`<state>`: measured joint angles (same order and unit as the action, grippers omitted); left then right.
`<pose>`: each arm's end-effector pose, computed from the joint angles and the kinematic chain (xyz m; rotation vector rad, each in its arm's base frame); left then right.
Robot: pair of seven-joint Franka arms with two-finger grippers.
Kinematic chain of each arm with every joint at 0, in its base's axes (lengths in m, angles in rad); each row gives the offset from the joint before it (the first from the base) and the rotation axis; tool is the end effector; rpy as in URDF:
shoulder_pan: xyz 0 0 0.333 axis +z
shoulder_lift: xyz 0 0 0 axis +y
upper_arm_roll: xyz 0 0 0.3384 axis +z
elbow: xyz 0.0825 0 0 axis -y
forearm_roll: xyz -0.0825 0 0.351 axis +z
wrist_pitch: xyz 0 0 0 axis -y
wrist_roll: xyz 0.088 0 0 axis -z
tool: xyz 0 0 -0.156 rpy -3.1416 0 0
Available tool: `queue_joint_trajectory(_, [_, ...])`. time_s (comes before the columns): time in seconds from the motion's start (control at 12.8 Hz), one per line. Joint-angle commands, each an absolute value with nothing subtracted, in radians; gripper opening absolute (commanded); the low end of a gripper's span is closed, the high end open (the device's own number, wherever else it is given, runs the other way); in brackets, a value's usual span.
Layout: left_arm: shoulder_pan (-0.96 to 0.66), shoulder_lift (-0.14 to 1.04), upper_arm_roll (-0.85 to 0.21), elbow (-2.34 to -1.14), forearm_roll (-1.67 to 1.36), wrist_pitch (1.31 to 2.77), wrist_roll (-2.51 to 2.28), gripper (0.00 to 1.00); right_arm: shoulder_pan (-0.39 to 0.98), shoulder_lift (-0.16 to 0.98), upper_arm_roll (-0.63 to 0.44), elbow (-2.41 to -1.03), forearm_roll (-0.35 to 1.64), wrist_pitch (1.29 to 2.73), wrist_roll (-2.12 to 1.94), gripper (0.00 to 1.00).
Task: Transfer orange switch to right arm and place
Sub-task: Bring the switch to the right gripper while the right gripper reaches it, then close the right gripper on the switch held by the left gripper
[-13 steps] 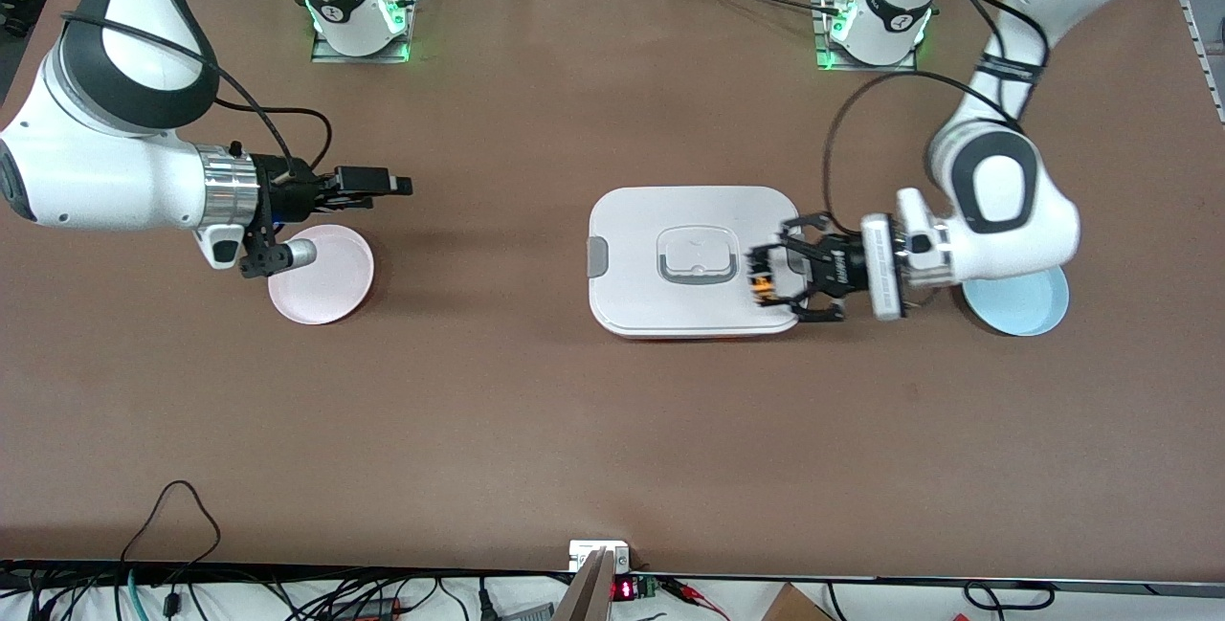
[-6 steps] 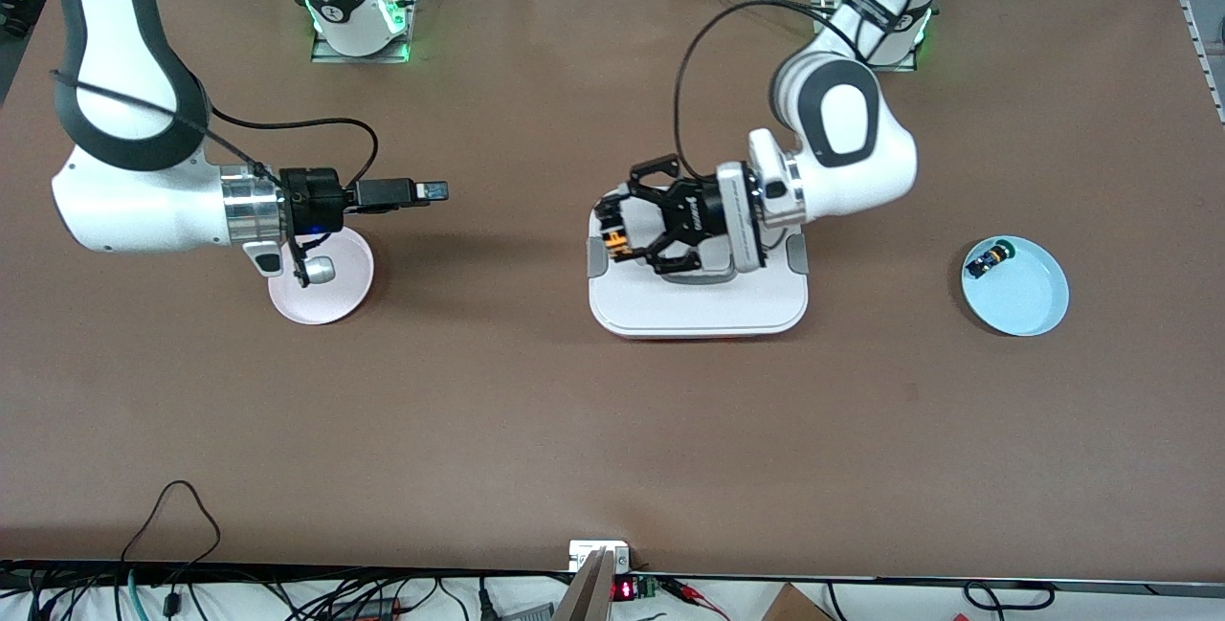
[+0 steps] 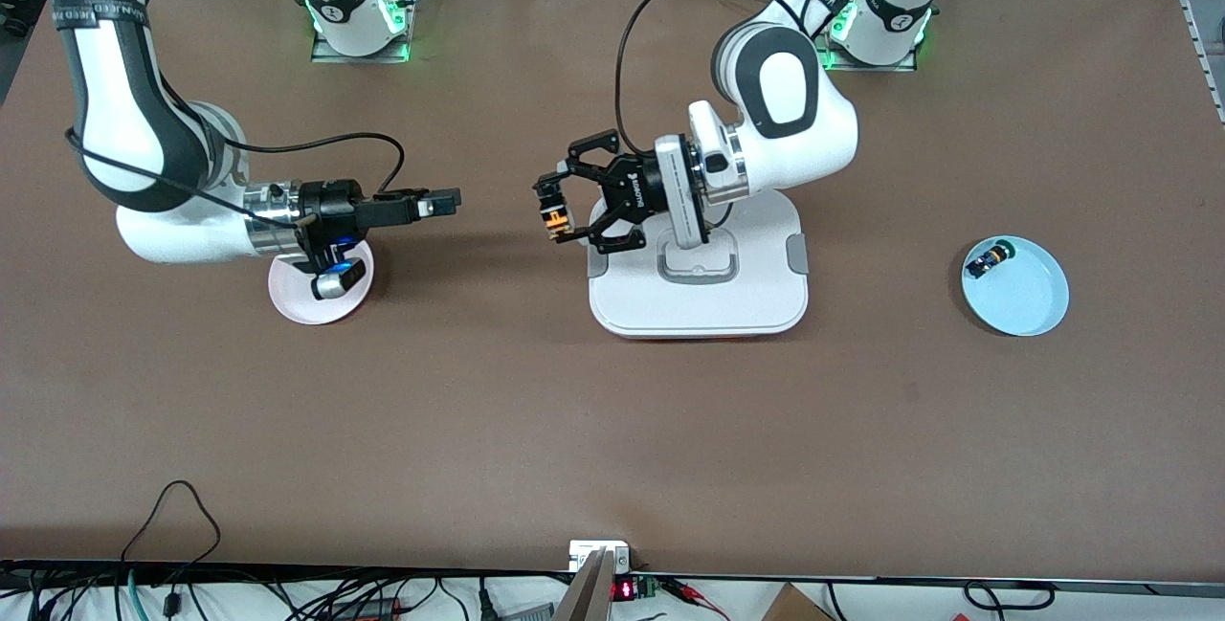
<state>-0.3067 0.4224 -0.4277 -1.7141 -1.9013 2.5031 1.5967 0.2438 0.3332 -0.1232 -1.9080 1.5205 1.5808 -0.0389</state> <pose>0.5360 -0.4590 0.4266 1.6861 -0.5769 0.8125 0.5553 0.2303 0.4057 -1.6423 0.4016 0.5906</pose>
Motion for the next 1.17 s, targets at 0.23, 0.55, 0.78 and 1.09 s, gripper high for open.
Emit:
queue_joint_trajectory(0.23, [-0.342, 0.489, -0.425, -1.609, -1.925, 2.525, 1.6, 0.0, 0.252, 0.417, -0.112, -1.872, 1.66, 1.511, 0.185, 1.0])
queue_joint_trajectory(0.55, [-0.347, 0.502, -0.425, -1.598, -1.924, 2.525, 1.606, 0.0, 0.264, 0.426, -0.087, -1.844, 1.666, 1.509, 0.245, 1.0])
queue_joint_trajectory(0.78, [-0.345, 0.502, -0.425, -1.598, -1.924, 2.525, 1.606, 0.0, 0.264, 0.431, -0.075, -1.826, 1.667, 1.511, 0.23, 1.0])
queue_joint_trajectory(1.09, [-0.345, 0.503, -0.422, -1.597, -1.924, 2.525, 1.606, 0.01, 0.259, 0.471, -0.075, -1.776, 1.669, 1.511, 0.172, 1.0])
